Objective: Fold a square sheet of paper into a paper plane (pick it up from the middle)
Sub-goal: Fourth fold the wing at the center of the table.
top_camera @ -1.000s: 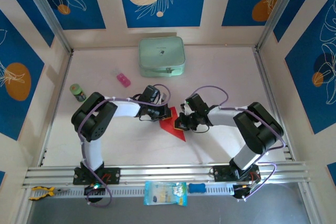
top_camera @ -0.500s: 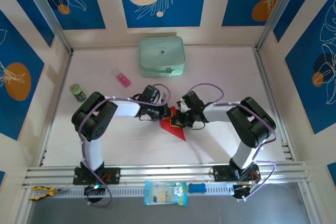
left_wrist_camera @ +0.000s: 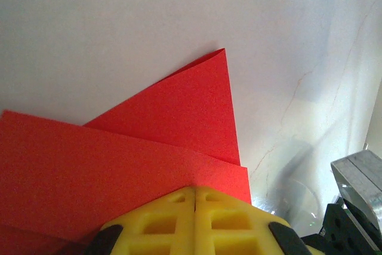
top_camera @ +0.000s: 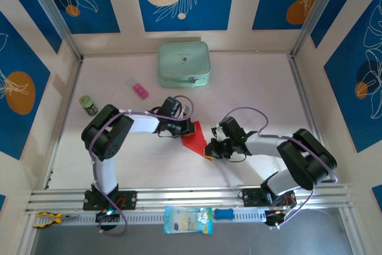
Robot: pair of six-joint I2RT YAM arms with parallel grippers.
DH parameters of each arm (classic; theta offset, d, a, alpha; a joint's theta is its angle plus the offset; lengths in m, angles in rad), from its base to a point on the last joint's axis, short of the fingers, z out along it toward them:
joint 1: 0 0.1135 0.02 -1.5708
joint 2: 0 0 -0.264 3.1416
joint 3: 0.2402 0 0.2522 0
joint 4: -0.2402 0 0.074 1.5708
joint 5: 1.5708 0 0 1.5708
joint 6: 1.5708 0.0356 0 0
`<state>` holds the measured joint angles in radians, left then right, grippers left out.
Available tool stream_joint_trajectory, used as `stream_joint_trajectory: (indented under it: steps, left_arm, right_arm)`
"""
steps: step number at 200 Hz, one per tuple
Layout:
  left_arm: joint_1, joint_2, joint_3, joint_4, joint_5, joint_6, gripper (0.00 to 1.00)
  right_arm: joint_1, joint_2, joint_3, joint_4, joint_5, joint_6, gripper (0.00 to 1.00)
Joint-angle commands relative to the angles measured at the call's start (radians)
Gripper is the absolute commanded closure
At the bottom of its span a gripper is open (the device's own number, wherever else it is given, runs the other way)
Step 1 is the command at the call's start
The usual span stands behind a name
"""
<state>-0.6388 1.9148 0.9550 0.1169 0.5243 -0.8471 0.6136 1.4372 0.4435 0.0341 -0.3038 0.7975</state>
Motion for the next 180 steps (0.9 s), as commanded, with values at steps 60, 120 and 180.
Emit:
stream_joint_trajectory:
  steps: [60, 120, 180]
  left_arm:
    - [0.014, 0.053, -0.038, -0.059, -0.046, 0.017, 0.96]
    - [0.014, 0.056, -0.044, -0.05, -0.04, 0.011, 0.96]
    - [0.018, 0.066, -0.037, -0.059, -0.034, 0.016, 0.96]
  right_arm:
    - [-0.021, -0.207, -0.074, -0.074, -0.051, 0.02, 0.97]
    - [-0.029, -0.011, 0.03, -0.004, -0.087, -0.004, 0.96]
    - [-0.015, -0.087, -0.151, 0.032, -0.058, 0.071, 0.96]
